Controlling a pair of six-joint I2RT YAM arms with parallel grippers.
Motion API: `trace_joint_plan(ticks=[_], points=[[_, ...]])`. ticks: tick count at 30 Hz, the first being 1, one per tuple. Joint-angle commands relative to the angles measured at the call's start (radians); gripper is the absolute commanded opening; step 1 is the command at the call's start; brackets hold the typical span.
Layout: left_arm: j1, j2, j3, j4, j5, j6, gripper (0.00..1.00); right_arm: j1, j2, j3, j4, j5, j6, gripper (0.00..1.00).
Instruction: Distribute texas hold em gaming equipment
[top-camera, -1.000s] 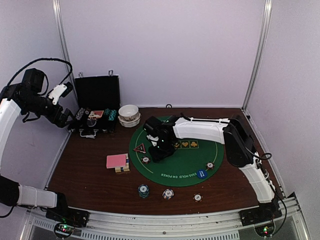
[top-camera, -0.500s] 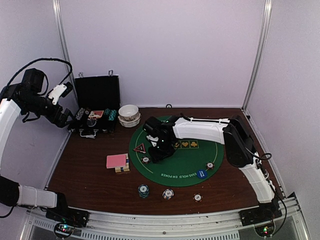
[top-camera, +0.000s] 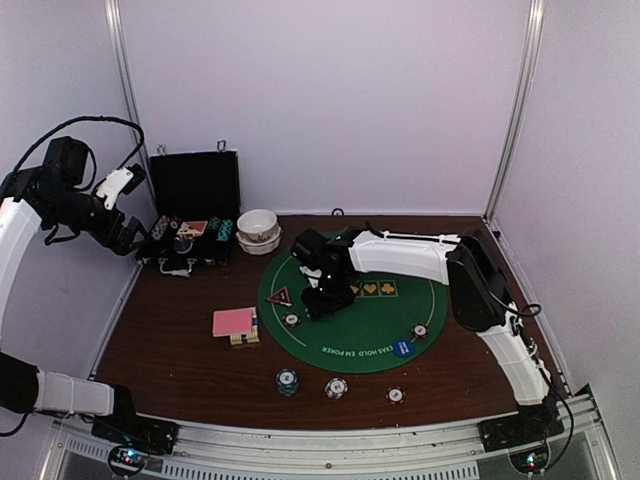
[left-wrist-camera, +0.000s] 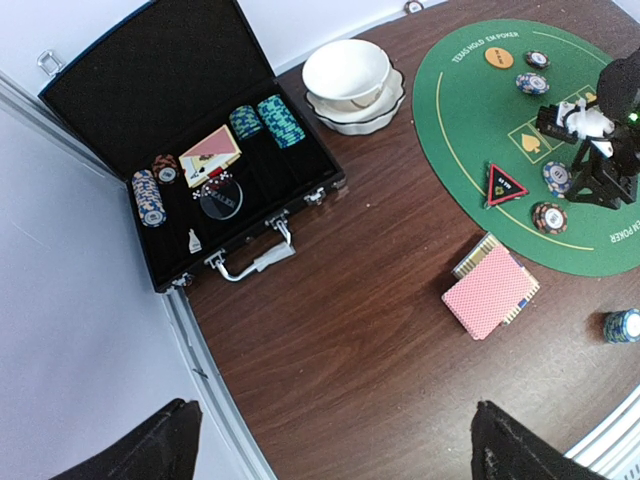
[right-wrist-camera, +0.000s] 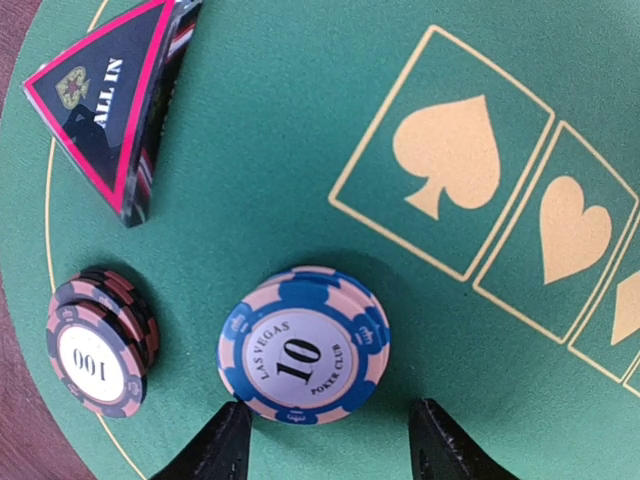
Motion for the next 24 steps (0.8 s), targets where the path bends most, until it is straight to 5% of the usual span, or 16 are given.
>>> trace_joint_plan(ticks=[1, 24], points=[[0.007, -0.013, 0.020, 0.022, -0.002, 0.008, 0.98, 0.001, 0.027, 0.025, -0.004, -0.027, 0.014, 0.55], [0.007, -0.014, 0.016, 0.024, -0.009, 0.017, 0.98, 0.045, 0.202, 0.312, -0.081, -0.050, -0.015, 0.43]])
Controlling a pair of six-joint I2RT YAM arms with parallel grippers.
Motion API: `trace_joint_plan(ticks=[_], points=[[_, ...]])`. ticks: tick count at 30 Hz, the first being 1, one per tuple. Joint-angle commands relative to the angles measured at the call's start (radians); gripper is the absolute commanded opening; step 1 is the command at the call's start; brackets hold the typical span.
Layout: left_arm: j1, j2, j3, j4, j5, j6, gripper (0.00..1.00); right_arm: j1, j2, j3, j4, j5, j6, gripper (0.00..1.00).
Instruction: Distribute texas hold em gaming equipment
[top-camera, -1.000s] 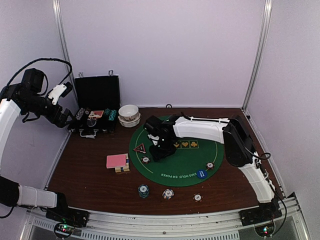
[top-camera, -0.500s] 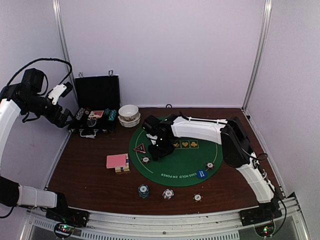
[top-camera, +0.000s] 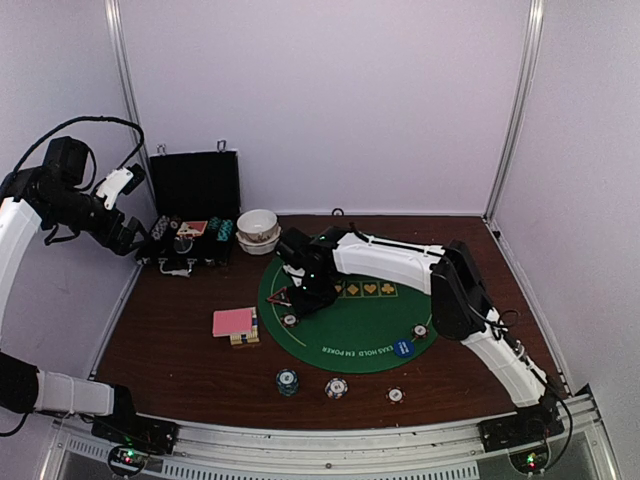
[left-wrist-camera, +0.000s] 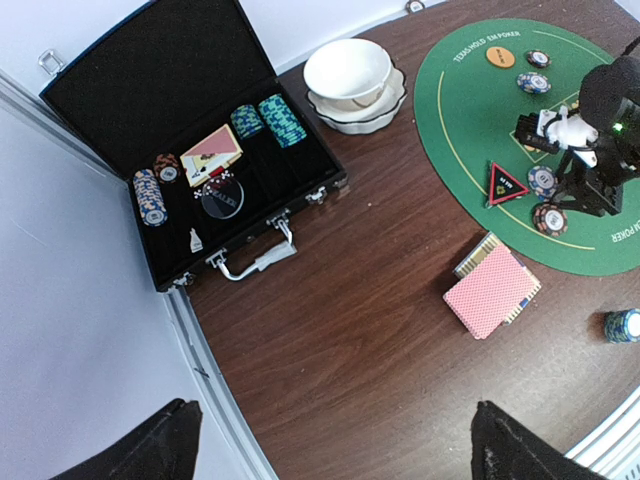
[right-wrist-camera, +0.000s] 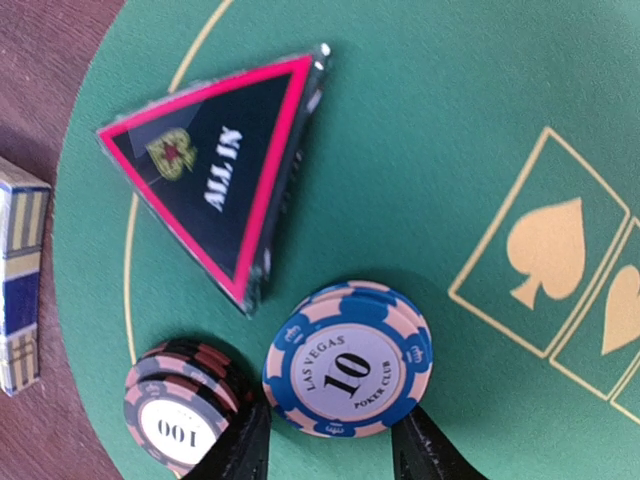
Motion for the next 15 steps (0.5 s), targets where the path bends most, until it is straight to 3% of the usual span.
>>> trace_joint_plan(ticks=[1, 7, 15], points=[[0.007, -0.016, 0.016, 0.024, -0.006, 0.016, 0.98, 0.013, 0.071, 0.085, -0.013, -0.012, -0.021, 0.43], [0.007, -0.014, 0.016, 0.024, -0.005, 0.016, 0.97, 0.004, 0.075, 0.115, -0.037, 0.002, -0.037, 0.43], [0.008, -0.013, 0.023, 0.024, 0.001, 0.010, 0.97, 0.000, -0.076, 0.032, -0.051, 0.050, -0.082, 0.43]])
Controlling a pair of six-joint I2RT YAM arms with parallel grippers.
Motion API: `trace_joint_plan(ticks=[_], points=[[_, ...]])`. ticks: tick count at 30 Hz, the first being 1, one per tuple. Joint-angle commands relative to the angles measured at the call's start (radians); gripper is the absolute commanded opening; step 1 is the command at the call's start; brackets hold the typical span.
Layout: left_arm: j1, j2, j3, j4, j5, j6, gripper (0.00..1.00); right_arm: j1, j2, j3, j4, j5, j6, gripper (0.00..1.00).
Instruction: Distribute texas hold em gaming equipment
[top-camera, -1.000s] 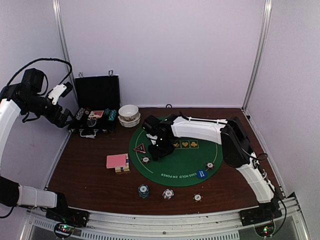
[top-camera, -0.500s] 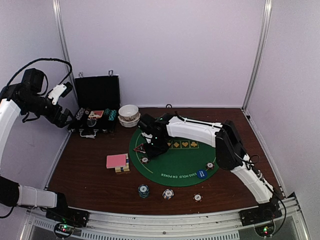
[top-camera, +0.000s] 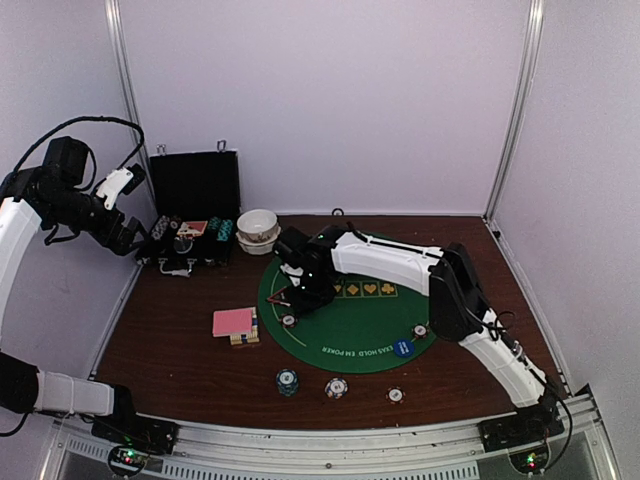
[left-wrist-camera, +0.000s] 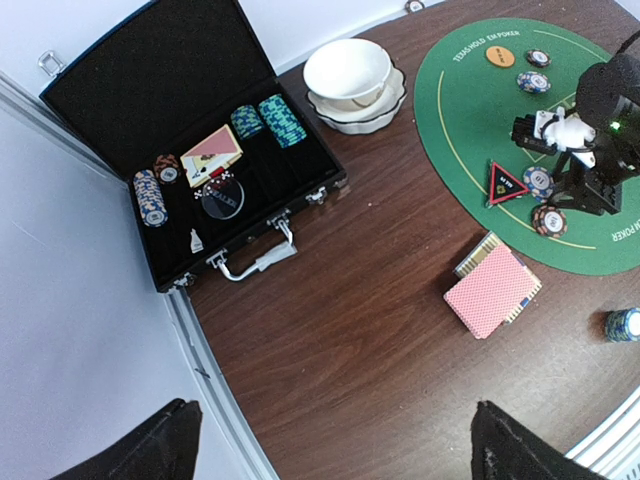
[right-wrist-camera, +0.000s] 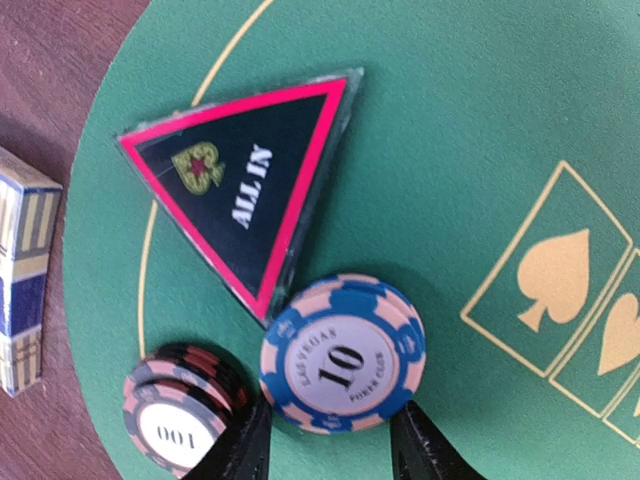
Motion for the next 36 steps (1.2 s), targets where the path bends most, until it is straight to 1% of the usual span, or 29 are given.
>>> trace_joint_plan(ticks=[1, 4, 7, 11, 14, 17, 21, 26, 36], points=[[0.007, -0.014, 0.023, 0.024, 0.002, 0.006, 0.98, -0.002, -0.137, -0.068, -0.013, 0.030, -0.038, 0.44], [0.007, -0.015, 0.029, 0.016, 0.007, 0.007, 0.97, 0.000, -0.223, -0.192, 0.008, -0.031, -0.054, 0.50], [0.007, -0.018, 0.027, 0.013, 0.005, 0.011, 0.98, 0.018, -0.325, -0.353, 0.047, -0.037, -0.064, 0.61], [0.007, -0.016, 0.023, 0.010, 0.001, 0.011, 0.98, 0.067, -0.480, -0.590, 0.104, -0.054, -0.061, 0.70], [0.007, -0.018, 0.022, 0.009, 0.008, 0.008, 0.97, 0.125, -0.562, -0.737, 0.148, -0.061, -0.052, 0.74], [0.007, -0.016, 0.022, 0.007, 0.010, 0.007, 0.98, 0.186, -0.624, -0.835, 0.174, -0.085, -0.035, 0.77], [0.007, -0.016, 0.021, 0.004, 0.013, 0.008, 0.98, 0.250, -0.638, -0.900, 0.193, -0.105, -0.025, 0.80], [0.008, -0.014, 0.023, 0.004, 0.017, 0.005, 0.98, 0.272, -0.604, -0.918, 0.210, -0.097, -0.017, 0.82], [0.007, -0.014, 0.034, 0.001, 0.015, 0.010, 0.98, 0.271, -0.555, -0.912, 0.216, -0.060, -0.028, 0.78]])
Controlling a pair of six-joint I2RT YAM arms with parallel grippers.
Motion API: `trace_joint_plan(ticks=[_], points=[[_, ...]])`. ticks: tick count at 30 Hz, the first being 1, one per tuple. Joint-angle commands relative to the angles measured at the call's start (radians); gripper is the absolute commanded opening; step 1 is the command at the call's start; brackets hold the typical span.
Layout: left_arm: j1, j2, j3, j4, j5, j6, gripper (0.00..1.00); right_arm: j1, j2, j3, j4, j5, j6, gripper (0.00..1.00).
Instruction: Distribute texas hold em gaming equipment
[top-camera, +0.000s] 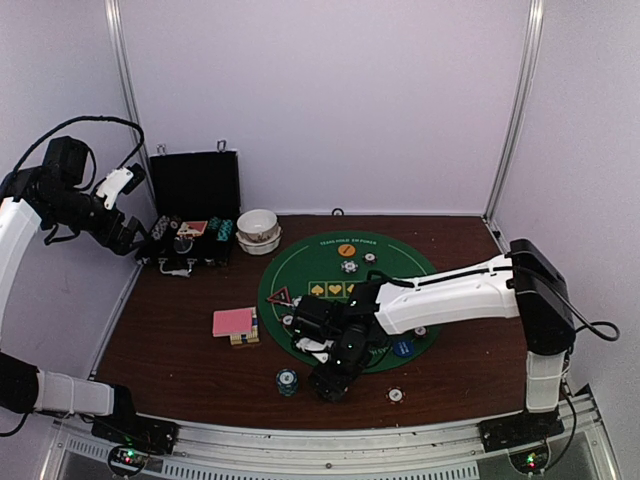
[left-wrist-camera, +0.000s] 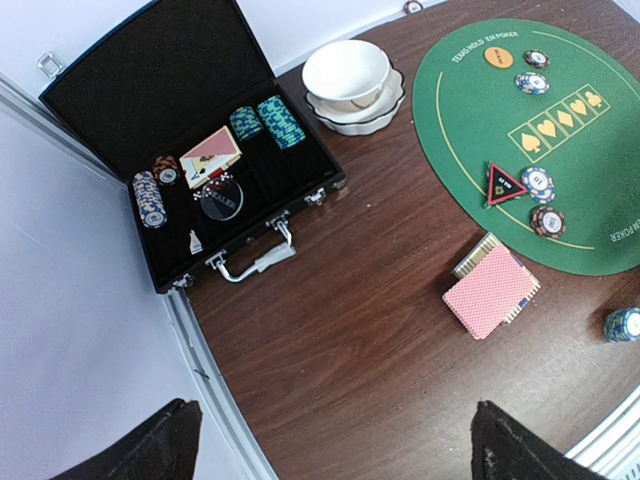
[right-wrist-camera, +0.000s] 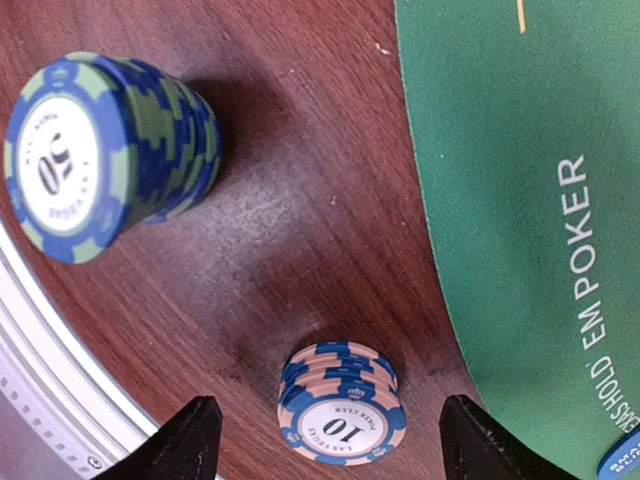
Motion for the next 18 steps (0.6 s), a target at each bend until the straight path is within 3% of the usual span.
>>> trace_joint_plan(ticks=[1, 18], points=[[0.007, -0.013, 0.033, 0.002, 0.010, 0.010, 0.98, -0.001, 0.026, -0.004, 0.013, 0.038, -0.001, 0.77], [0.008, -0.007, 0.047, -0.001, 0.020, -0.003, 0.97, -0.001, 0.028, -0.008, 0.023, 0.053, 0.015, 0.53]])
